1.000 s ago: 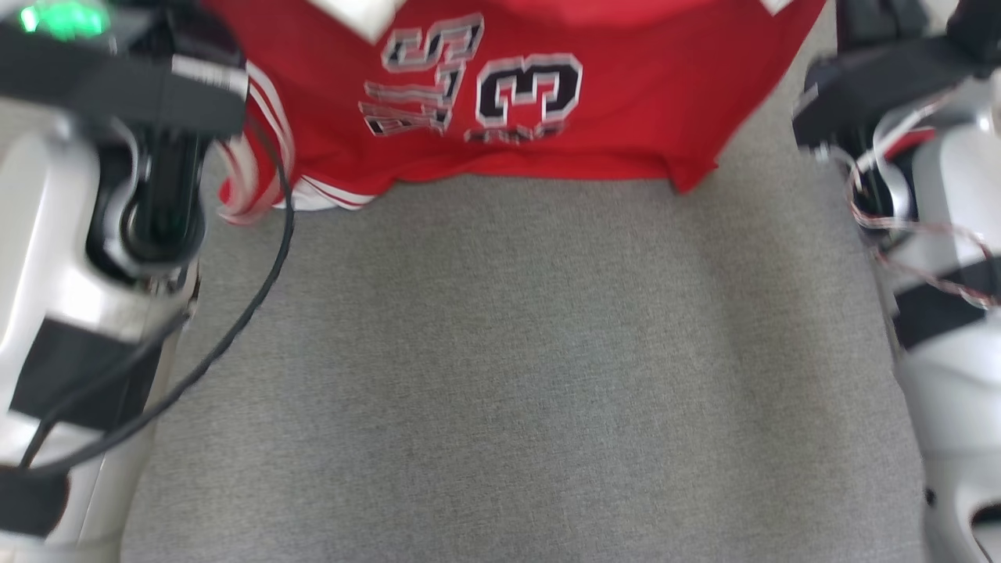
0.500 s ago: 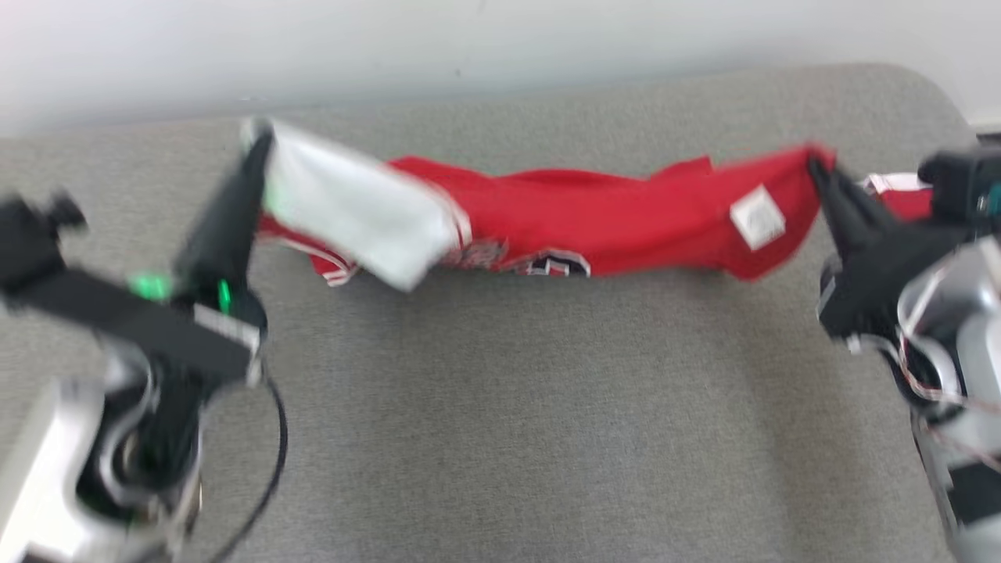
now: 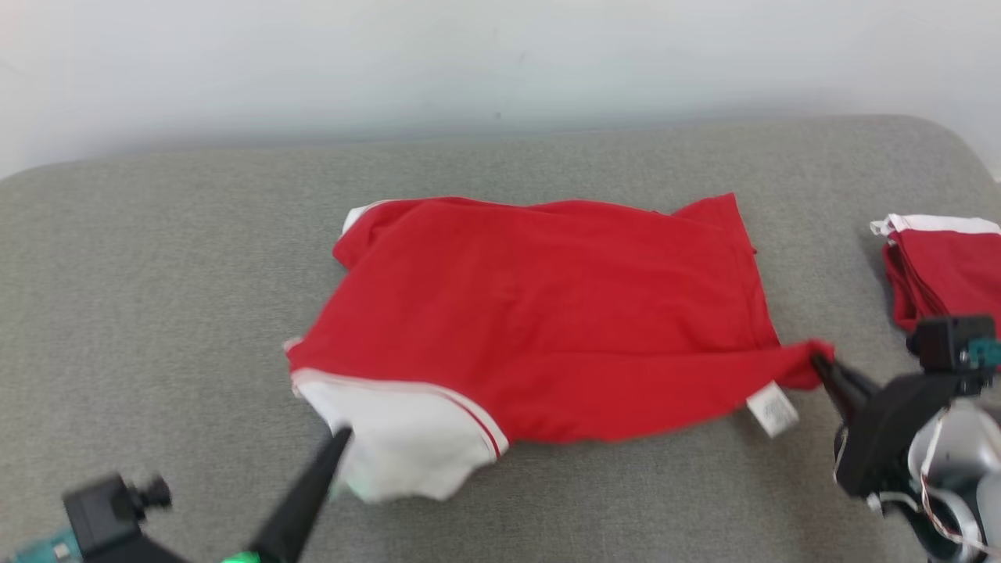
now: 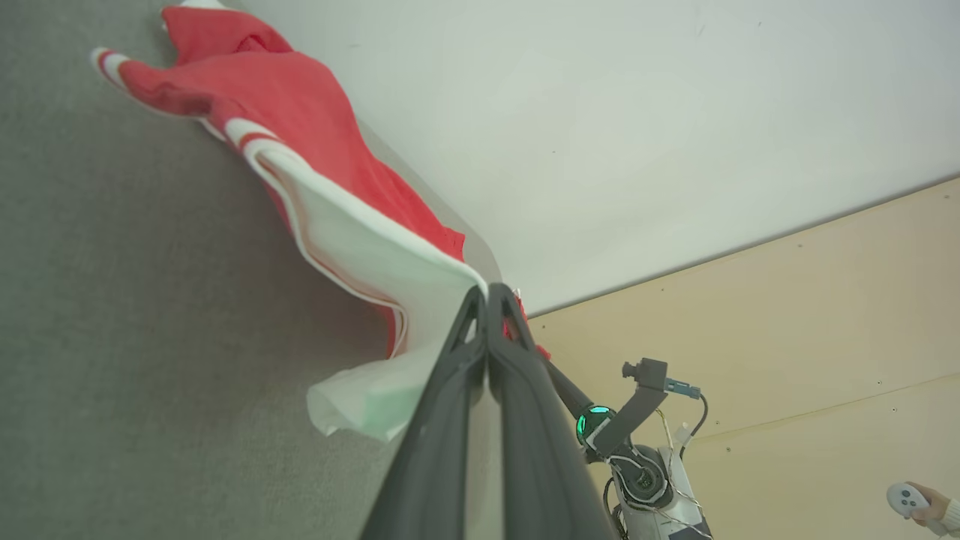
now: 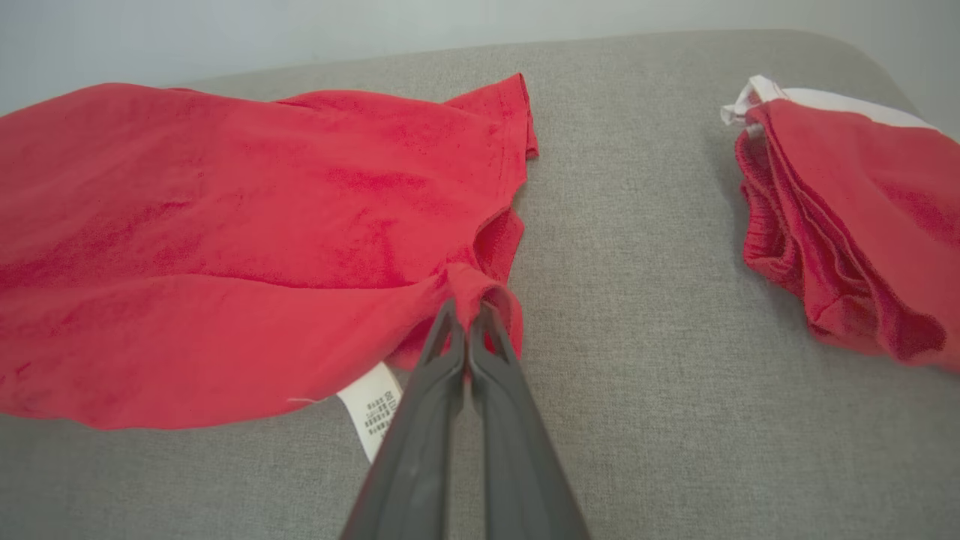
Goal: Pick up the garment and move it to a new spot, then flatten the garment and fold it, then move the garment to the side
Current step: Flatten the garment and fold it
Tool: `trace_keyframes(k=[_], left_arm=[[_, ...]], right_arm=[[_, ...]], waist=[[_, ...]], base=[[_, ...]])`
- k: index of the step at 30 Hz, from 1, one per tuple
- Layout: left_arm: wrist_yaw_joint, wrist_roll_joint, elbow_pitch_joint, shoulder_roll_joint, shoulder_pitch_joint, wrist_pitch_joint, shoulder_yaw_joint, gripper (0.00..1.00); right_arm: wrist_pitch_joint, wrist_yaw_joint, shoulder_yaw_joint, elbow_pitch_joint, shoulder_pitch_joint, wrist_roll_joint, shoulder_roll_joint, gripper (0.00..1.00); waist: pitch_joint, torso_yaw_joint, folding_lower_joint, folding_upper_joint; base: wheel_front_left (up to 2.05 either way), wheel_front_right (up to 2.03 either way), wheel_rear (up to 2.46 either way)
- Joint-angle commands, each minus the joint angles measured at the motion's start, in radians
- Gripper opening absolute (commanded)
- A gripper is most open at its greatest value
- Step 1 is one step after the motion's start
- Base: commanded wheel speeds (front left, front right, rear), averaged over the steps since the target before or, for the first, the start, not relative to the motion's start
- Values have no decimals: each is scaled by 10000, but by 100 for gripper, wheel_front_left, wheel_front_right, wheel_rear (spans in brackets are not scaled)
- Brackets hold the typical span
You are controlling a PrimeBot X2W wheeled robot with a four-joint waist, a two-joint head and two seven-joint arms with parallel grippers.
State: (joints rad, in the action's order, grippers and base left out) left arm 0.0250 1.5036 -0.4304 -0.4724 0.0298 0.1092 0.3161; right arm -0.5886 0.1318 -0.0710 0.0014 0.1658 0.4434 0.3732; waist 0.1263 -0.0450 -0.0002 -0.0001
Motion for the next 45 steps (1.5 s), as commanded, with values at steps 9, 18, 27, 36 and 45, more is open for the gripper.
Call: trace_keyframes(k=[9, 18, 27, 36, 45], left_arm=[[-10, 1098, -202, -505, 2111, 771, 501, 0], [378, 1696, 132, -864, 3187, 1148, 626, 0], [785, 1852, 468, -1132, 3534, 1473, 764, 0], [775, 1704, 435, -1105, 3296, 1503, 769, 0], [75, 1651, 323, -466, 2740, 614, 39, 0]], right_arm=[[-1550, -26, -924, -382, -1810, 68, -433, 0], [-2334, -26, -1585, -849, -2746, -149, -931, 0], [-2808, -26, -2121, -1299, -3403, -220, -1491, 0], [-2931, -26, -2627, -1917, -3827, -170, -1997, 0], [-1908, -27, -2788, -1878, -3424, -470, -2140, 0]], waist=[[-278, 335, 2, 1], [-407, 344, 2, 1], [-453, 411, 2, 1], [-353, 438, 2, 1], [-154, 385, 2, 1]], base=[[0, 0, 0], [0, 0, 0], [0, 0, 0], [0, 0, 0], [0, 0, 0]])
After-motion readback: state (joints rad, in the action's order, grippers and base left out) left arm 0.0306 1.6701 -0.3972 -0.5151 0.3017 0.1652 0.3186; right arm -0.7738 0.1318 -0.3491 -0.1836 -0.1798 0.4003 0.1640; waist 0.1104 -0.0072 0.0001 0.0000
